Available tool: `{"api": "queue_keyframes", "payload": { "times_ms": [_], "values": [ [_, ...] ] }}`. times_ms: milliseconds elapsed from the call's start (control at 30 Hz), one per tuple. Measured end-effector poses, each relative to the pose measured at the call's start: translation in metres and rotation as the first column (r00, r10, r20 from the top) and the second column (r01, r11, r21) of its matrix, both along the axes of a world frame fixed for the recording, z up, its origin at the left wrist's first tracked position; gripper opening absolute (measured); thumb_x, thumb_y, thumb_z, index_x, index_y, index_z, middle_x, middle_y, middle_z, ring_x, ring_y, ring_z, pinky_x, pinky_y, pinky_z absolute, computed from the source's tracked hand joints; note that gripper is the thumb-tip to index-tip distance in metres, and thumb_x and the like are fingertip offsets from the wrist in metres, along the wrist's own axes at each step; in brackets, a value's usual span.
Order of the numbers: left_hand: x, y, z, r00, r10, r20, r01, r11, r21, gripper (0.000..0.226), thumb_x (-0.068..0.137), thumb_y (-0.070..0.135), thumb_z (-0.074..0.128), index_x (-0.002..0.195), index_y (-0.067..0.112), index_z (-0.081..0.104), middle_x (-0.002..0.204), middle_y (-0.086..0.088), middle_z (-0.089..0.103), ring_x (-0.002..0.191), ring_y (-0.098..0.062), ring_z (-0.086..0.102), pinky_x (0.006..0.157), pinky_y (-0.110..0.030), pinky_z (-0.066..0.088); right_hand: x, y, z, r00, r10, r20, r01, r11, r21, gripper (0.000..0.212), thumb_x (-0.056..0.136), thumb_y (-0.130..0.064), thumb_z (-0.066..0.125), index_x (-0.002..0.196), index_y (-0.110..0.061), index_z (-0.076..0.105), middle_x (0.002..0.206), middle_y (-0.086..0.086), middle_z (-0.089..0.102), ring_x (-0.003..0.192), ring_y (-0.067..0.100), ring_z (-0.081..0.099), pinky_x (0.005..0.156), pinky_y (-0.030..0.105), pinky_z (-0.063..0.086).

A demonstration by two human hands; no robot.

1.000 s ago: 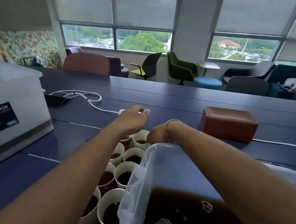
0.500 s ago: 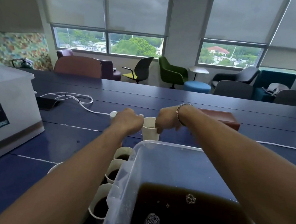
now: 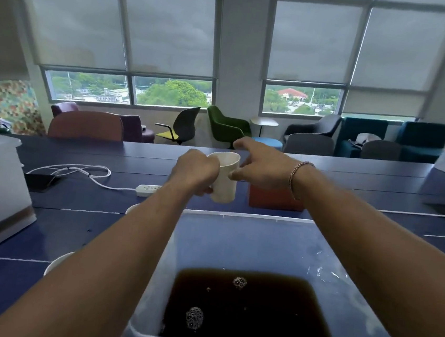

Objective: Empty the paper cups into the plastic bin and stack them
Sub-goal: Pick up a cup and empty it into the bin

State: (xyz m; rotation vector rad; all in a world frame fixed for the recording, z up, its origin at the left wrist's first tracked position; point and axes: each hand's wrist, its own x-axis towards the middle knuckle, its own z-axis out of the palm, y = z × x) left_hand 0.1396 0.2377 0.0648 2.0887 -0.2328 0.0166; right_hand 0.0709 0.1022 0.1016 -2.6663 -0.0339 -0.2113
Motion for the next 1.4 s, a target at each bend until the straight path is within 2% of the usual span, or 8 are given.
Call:
{"api": "queue_keyframes", "payload": {
  "times_ms": [167, 333, 500, 567, 667, 833, 1000, 1400],
  "values": [
    [-0.036, -0.012, 0.009, 0.996, -0.082, -0.016, 0.081, 0.994, -0.068, 0.020, 0.096, 0.024, 0.042, 0.107, 0.018, 0.057, 0.108, -0.015, 0.068, 0.072, -0.032, 0.073, 0.060, -0.035, 0.060, -0.035, -0.013, -0.040, 0.995, -0.101, -0.005, 0.098, 0.946, 0.308, 0.073, 0.081, -0.042, 0.074, 0.140, -0.024, 0.034, 0.124, -0.004, 0.055, 0.096, 0.012, 0.053, 0.068, 0.014, 0.042],
    [-0.067, -0.025, 0.007, 0.992, -0.114, -0.059, 0.108, 0.989, -0.100, 0.024, 0.096, 0.021, 0.045, 0.113, 0.009, 0.056, 0.103, -0.019, 0.068, 0.074, -0.034, 0.072, 0.042, -0.025, 0.050, -0.056, -0.013, -0.063, 0.994, -0.075, 0.077, 0.017, 0.818, 0.575, 0.062, 0.080, -0.036, 0.076, 0.129, -0.035, 0.039, 0.115, -0.007, 0.057, 0.100, 0.012, 0.057, 0.075, 0.033, 0.058],
    [-0.080, -0.027, -0.001, 0.987, -0.162, 0.008, 0.163, 0.986, -0.046, 0.028, 0.103, 0.035, 0.037, 0.107, 0.015, 0.056, 0.102, -0.013, 0.070, 0.085, -0.028, 0.071, 0.074, -0.038, 0.059, -0.071, -0.018, -0.070, 0.973, -0.153, 0.176, -0.017, 0.706, 0.708, 0.052, 0.077, -0.019, 0.080, 0.117, -0.031, 0.048, 0.100, -0.013, 0.058, 0.093, 0.012, 0.057, 0.071, 0.027, 0.053],
    [-0.077, -0.024, -0.009, 0.980, -0.177, 0.091, 0.177, 0.984, 0.015, 0.036, 0.103, 0.042, 0.033, 0.095, 0.018, 0.059, 0.105, -0.009, 0.069, 0.090, -0.026, 0.068, 0.083, -0.042, 0.056, -0.075, -0.023, -0.075, 0.971, -0.166, 0.172, -0.001, 0.716, 0.698, 0.054, 0.075, -0.018, 0.081, 0.115, -0.031, 0.046, 0.102, -0.012, 0.057, 0.096, 0.013, 0.056, 0.073, 0.027, 0.051],
    [-0.071, -0.014, -0.033, 0.956, -0.161, 0.243, 0.110, 0.972, 0.210, 0.038, 0.105, 0.041, 0.032, 0.096, 0.017, 0.060, 0.104, -0.004, 0.066, 0.089, -0.018, 0.059, 0.077, -0.034, 0.046, -0.080, -0.028, -0.082, 0.973, -0.175, 0.149, 0.030, 0.741, 0.671, 0.057, 0.075, -0.019, 0.081, 0.114, -0.032, 0.042, 0.104, -0.011, 0.054, 0.098, 0.015, 0.054, 0.075, 0.028, 0.051],
    [-0.065, 0.003, -0.059, 0.973, -0.172, 0.156, 0.112, 0.937, 0.332, 0.033, 0.102, 0.038, 0.033, 0.085, 0.025, 0.059, 0.108, -0.007, 0.067, 0.103, -0.029, 0.059, 0.102, -0.056, 0.041, -0.084, -0.033, -0.093, 0.983, -0.145, 0.116, 0.043, 0.784, 0.619, 0.056, 0.076, -0.020, 0.081, 0.116, -0.032, 0.045, 0.103, -0.015, 0.053, 0.095, 0.014, 0.054, 0.073, 0.024, 0.051],
    [-0.070, 0.015, -0.058, 0.975, -0.190, 0.116, 0.101, 0.843, 0.529, 0.041, 0.106, 0.037, 0.029, 0.133, 0.028, 0.059, 0.145, -0.001, 0.051, 0.136, -0.027, 0.041, 0.117, -0.064, 0.011, -0.084, -0.033, -0.099, 0.990, -0.114, 0.083, 0.052, 0.840, 0.540, 0.057, 0.073, -0.021, 0.081, 0.117, -0.035, 0.047, 0.105, -0.012, 0.056, 0.096, 0.017, 0.055, 0.070, 0.025, 0.049],
    [-0.074, 0.018, -0.063, 0.966, -0.237, 0.099, 0.139, 0.805, 0.577, 0.042, 0.105, 0.045, 0.030, 0.144, 0.037, 0.046, 0.156, 0.004, 0.037, 0.146, -0.026, 0.028, 0.116, -0.066, 0.002, -0.083, -0.032, -0.108, 0.995, -0.081, 0.063, 0.061, 0.963, 0.263, 0.062, 0.068, -0.020, 0.084, 0.120, -0.022, 0.052, 0.109, -0.002, 0.060, 0.100, 0.019, 0.056, 0.079, 0.034, 0.054]
  ]
}}
